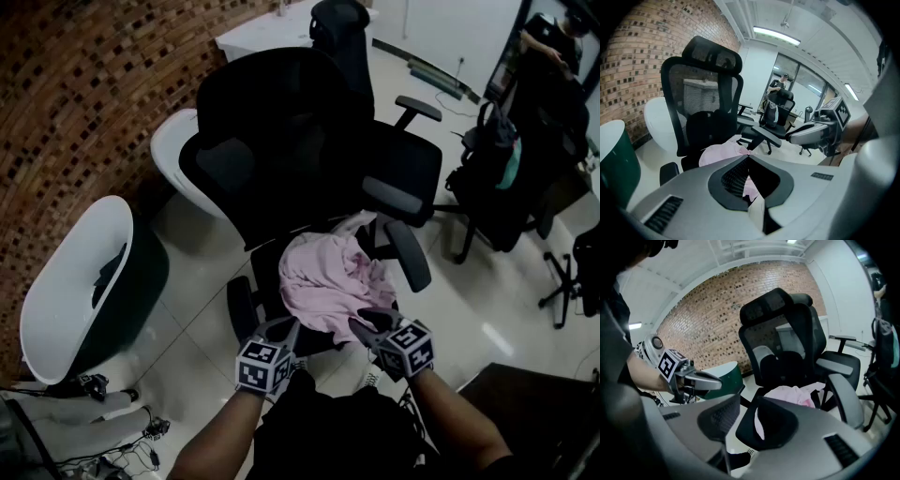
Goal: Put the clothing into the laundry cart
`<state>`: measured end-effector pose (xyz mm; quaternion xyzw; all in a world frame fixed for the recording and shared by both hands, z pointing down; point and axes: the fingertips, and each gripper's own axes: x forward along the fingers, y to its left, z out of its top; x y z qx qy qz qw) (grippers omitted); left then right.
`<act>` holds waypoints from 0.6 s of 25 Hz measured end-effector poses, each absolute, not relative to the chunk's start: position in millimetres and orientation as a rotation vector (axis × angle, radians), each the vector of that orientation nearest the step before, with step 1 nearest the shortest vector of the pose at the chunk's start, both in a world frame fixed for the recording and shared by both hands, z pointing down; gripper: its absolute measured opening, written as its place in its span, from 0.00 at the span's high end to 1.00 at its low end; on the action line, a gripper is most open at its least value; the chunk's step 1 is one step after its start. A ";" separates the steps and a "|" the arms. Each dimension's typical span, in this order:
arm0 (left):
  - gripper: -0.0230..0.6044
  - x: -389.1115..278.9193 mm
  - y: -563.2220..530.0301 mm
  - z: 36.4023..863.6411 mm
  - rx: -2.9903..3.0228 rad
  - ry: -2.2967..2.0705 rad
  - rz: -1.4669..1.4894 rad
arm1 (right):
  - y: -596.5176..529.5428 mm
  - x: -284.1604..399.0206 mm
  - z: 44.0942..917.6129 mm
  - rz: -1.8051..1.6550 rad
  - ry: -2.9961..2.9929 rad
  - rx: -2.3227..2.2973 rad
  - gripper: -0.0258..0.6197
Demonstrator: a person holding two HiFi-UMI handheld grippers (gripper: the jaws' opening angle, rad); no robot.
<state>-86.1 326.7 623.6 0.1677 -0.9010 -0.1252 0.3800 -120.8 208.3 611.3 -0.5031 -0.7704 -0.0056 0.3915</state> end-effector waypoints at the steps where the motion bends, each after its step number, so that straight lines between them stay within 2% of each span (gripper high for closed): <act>1: 0.96 -89.6 333.2 627.1 0.423 -2.301 -0.322 | 215.7 -123.5 618.0 -0.037 -1.954 -1.281 0.70; 4: 0.96 -99.7 353.3 638.3 0.410 -2.298 -0.328 | 237.5 -133.6 642.1 -0.105 -1.944 -1.284 0.66; 8: 0.96 -107.2 369.3 658.9 0.397 -2.281 -0.351 | 255.4 -152.8 688.6 -0.170 -1.918 -1.237 0.53; 15: 0.96 -118.2 381.0 689.1 0.389 -2.251 -0.373 | 258.3 -183.3 785.2 -0.397 -1.868 -1.136 0.53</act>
